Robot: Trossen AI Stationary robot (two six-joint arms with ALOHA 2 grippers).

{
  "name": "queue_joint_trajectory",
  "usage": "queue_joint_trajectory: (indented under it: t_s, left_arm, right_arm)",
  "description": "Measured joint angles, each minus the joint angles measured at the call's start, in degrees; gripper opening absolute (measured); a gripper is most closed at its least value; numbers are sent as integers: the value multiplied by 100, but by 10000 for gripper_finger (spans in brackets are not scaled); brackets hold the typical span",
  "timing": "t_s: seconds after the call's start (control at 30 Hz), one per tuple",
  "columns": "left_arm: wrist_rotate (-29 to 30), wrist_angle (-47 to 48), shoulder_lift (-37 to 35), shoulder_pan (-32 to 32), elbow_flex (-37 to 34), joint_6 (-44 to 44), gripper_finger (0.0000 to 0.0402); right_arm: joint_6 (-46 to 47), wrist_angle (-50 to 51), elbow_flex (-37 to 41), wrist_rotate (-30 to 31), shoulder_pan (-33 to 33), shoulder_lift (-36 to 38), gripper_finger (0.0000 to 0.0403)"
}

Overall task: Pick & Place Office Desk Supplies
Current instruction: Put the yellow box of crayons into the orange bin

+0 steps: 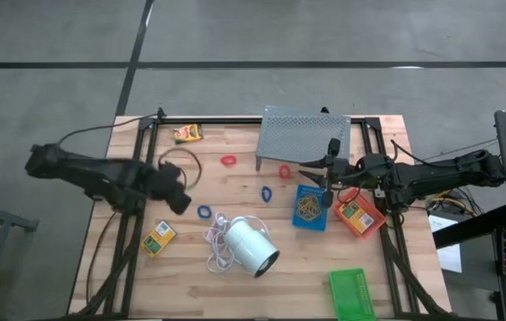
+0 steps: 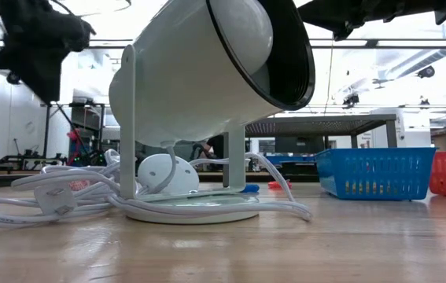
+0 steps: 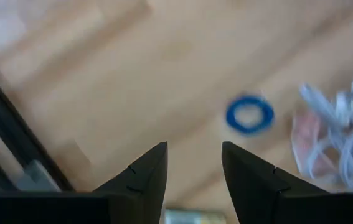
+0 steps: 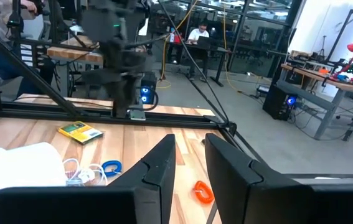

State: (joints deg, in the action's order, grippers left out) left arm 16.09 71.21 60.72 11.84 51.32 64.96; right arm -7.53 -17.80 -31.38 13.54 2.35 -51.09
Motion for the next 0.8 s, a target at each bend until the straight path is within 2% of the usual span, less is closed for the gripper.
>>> queue_joint_trajectory:
  t_s: [0.2, 0.53, 0.7, 0.8]
  left_arm:
    - [-288, 151, 570, 1442, 251, 1626, 170]
    - [-310, -303, 715, 3849, 226, 4120, 184]
    - [-426, -604, 1142, 4335, 141, 4358, 185]
    - [-889, -727, 1487, 4334, 151, 4294, 185]
  right_arm:
    - [0, 0, 0, -1, 0, 0, 72]
    - [0, 0, 0, -2, 0, 0, 74]
    - [0, 0, 0, -1, 1, 0, 82]
    - [0, 0, 0, 0, 0, 0, 85]
